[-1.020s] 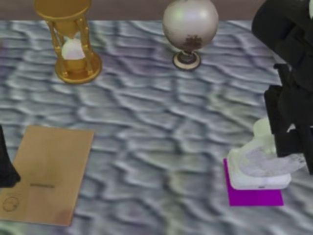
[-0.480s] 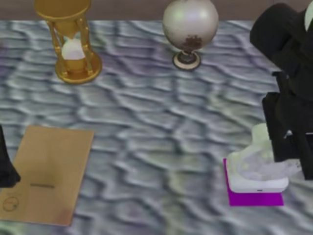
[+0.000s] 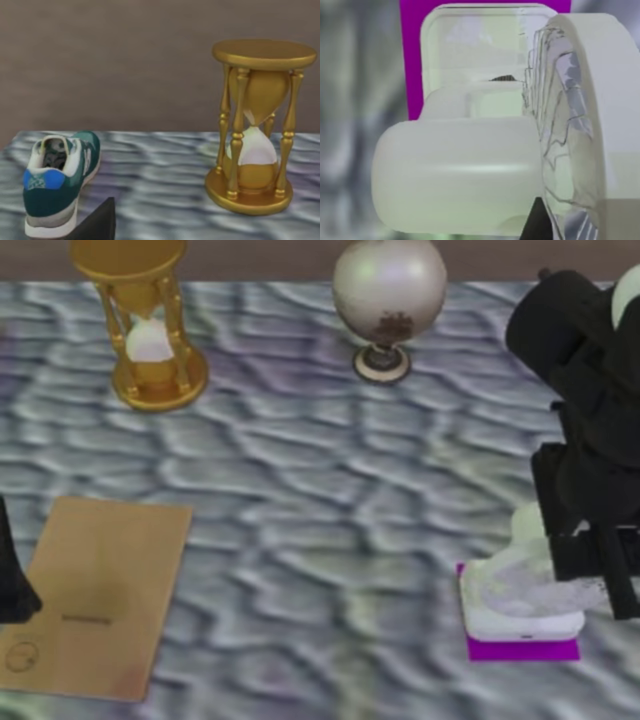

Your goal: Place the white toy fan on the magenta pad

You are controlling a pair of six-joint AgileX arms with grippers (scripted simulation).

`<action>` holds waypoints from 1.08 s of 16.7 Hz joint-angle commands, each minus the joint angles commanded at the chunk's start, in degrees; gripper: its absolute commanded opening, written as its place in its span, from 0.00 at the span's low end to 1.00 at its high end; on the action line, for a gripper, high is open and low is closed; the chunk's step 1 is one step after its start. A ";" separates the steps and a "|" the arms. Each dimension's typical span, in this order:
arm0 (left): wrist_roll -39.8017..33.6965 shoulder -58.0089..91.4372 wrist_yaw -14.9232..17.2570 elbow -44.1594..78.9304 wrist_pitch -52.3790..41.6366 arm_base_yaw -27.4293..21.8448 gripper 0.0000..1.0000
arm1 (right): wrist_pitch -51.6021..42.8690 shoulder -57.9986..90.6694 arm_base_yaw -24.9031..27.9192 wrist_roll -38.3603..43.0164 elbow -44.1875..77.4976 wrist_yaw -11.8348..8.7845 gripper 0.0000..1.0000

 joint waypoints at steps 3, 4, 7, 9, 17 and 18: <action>0.00 0.00 0.00 0.00 0.00 0.00 1.00 | 0.00 0.00 0.00 0.00 0.00 0.00 0.30; 0.00 0.00 0.00 0.00 0.00 0.00 1.00 | 0.00 0.00 0.00 0.00 0.00 0.00 0.38; 0.00 0.00 0.00 0.00 0.00 0.00 1.00 | 0.00 0.00 0.00 0.00 0.00 0.00 0.60; 0.00 0.00 0.00 0.00 0.00 0.00 1.00 | 0.00 0.00 0.00 0.00 0.00 0.00 0.75; 0.00 0.00 0.00 0.00 0.00 0.00 1.00 | 0.00 0.00 0.00 0.00 0.00 0.00 1.00; 0.00 0.00 0.00 0.00 0.00 0.00 1.00 | 0.00 0.00 0.00 0.00 0.00 0.00 1.00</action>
